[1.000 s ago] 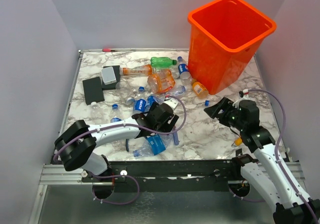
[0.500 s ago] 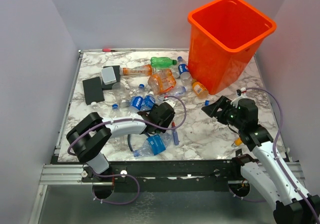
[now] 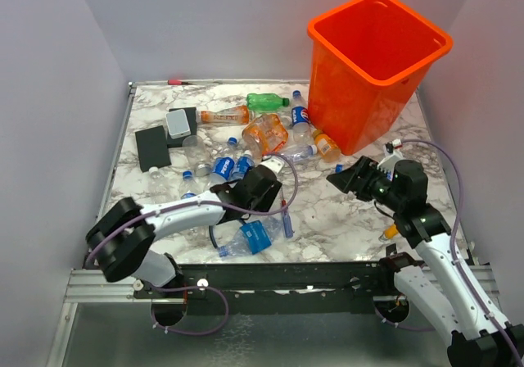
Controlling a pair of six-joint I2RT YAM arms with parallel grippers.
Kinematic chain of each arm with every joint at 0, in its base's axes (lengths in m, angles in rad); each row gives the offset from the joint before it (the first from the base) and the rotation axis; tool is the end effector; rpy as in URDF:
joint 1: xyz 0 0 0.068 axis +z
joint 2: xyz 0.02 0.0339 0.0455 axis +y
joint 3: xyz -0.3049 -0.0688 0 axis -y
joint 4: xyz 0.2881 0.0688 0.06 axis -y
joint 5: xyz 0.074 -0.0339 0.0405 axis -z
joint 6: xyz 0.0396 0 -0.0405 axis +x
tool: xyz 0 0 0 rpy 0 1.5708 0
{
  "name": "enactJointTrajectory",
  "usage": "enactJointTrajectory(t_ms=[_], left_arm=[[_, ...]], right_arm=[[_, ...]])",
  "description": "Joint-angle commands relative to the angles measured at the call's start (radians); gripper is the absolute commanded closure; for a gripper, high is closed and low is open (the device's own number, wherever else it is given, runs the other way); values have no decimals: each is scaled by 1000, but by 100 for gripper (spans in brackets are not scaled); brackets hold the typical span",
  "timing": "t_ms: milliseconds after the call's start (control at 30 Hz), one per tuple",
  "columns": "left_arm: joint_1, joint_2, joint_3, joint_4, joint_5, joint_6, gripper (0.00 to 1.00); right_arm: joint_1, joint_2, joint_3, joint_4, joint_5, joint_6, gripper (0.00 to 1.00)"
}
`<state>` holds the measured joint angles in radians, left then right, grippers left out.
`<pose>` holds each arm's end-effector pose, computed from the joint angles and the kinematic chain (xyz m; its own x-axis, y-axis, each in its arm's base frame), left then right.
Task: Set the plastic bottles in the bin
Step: Pick up the plastic bottle at the center of the board, then place the plastic bottle in the trash bin.
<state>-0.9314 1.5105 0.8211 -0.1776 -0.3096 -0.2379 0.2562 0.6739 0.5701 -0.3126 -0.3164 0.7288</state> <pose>0.2092 -0.2611 0.1957 -0.5945 0.4233 -0.6836 0.5212 0.8503 0.0732 0.1677 0.0567 0.2884 -0.6356 0.4878 -0.5984 -0.1244 0.7003 0.7029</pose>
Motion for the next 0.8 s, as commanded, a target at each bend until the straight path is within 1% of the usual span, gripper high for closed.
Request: enactJointTrajectory(t_ms=[0,133,267,333,400,500,567,633,700,767], left_arm=[[0,-218,-58,86,21,29,65],[-6,-424,-106,119,79,102,65],[-10,-641,-184,198,231,243,65],[-14,-726,-226,241,289,365,65],[-19,-781,-282,278,308,506,66],[-28,-796,-317,287,308,715,71],[-43,-781,-319,274,286,851,75],[-78,-760,-323,275,216,994,79],[-136,-738,-336,277,118,1182,85],[-215,-720,-365,310,-1,1373,88]], right_arm=[[4,-30,75,-19,-126,-57,21],[4,-27,104,12,-222,-68,20],[5,4,130,87,-339,-29,19],[4,35,143,131,-409,9,19],[6,68,149,195,-492,51,19],[5,112,162,261,-585,87,19],[6,138,183,240,-619,75,18],[5,161,208,194,-633,45,18],[5,183,231,133,-633,8,18],[6,211,258,30,-610,-56,18]])
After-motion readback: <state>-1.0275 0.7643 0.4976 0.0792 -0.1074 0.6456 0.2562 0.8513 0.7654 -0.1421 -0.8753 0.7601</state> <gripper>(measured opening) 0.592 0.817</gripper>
